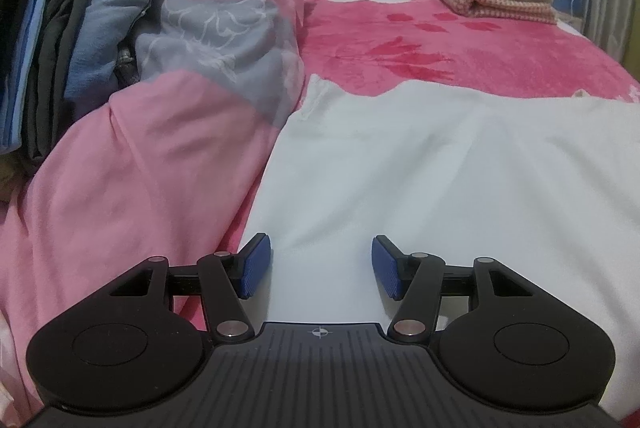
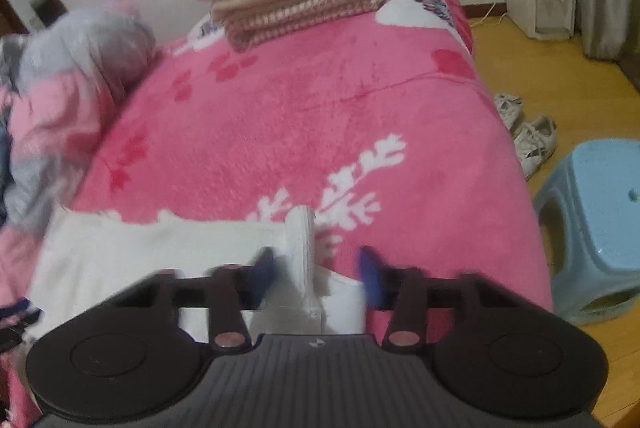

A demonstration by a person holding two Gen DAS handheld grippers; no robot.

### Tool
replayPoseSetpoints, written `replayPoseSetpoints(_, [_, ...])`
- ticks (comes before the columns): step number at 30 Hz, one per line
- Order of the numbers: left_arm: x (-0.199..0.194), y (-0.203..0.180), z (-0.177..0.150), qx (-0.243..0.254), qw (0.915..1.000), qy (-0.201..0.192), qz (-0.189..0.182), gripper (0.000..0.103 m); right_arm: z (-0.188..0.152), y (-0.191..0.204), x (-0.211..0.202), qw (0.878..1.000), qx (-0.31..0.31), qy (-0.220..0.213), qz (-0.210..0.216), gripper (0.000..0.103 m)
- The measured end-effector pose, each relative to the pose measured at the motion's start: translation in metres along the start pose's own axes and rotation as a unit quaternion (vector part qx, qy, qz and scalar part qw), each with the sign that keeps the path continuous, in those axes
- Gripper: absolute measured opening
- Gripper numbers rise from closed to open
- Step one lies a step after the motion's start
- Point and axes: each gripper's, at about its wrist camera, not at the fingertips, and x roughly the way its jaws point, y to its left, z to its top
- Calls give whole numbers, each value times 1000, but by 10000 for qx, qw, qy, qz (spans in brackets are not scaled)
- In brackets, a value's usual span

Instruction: Fold clothes

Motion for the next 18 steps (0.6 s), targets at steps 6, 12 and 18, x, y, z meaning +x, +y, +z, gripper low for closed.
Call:
replayPoseSetpoints(6, [0,-5,-2,362,9991,-137,160,61,-5,-31,-3,9927,1180,-246,80,6])
replayPoseSetpoints(12, [-10,-10,-3,510,9985,-107,176,61,-38,-57,-99,9556,2265,-1234,1425,32])
replayPoseSetpoints(18, [-26,-25,-4,558,9983,-143,-71,61,-107,-66,-158,9218,2595,-900,2736,35])
